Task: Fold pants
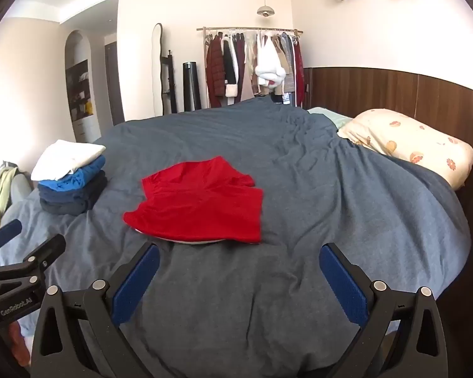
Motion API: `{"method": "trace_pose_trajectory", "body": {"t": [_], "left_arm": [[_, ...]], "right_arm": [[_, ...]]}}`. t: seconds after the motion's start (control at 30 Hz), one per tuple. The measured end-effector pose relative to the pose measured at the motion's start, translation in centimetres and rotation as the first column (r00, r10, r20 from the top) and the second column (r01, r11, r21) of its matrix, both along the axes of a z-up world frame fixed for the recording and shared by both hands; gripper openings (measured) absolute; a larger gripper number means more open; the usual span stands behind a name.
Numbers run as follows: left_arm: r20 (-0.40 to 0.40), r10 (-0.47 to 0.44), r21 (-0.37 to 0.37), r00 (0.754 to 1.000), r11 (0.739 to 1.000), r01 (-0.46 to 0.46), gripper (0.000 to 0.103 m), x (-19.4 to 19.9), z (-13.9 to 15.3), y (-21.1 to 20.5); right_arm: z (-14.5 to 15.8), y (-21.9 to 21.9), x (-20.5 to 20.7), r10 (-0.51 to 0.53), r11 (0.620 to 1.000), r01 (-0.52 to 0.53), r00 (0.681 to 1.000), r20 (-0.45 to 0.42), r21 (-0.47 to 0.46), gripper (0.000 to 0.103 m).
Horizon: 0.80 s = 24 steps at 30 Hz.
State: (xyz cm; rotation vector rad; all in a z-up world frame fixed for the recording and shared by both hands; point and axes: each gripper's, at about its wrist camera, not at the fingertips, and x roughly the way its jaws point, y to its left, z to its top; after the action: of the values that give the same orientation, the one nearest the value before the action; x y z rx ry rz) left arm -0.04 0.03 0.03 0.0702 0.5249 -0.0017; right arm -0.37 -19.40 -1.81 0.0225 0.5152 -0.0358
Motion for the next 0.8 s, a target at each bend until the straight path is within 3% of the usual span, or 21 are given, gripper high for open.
{"method": "trace_pose_trajectory", "body": {"t": [0.8], "left_arm": [[0.026,-0.018,-0.001,0.999,1.0,0.018,0.103,-0.6,0.8,0.2]], "right_arm": [[-0.2,0.2,0.3,0.02,1.0,-0.02,1.0,0.002,0.008,0.103]]}}
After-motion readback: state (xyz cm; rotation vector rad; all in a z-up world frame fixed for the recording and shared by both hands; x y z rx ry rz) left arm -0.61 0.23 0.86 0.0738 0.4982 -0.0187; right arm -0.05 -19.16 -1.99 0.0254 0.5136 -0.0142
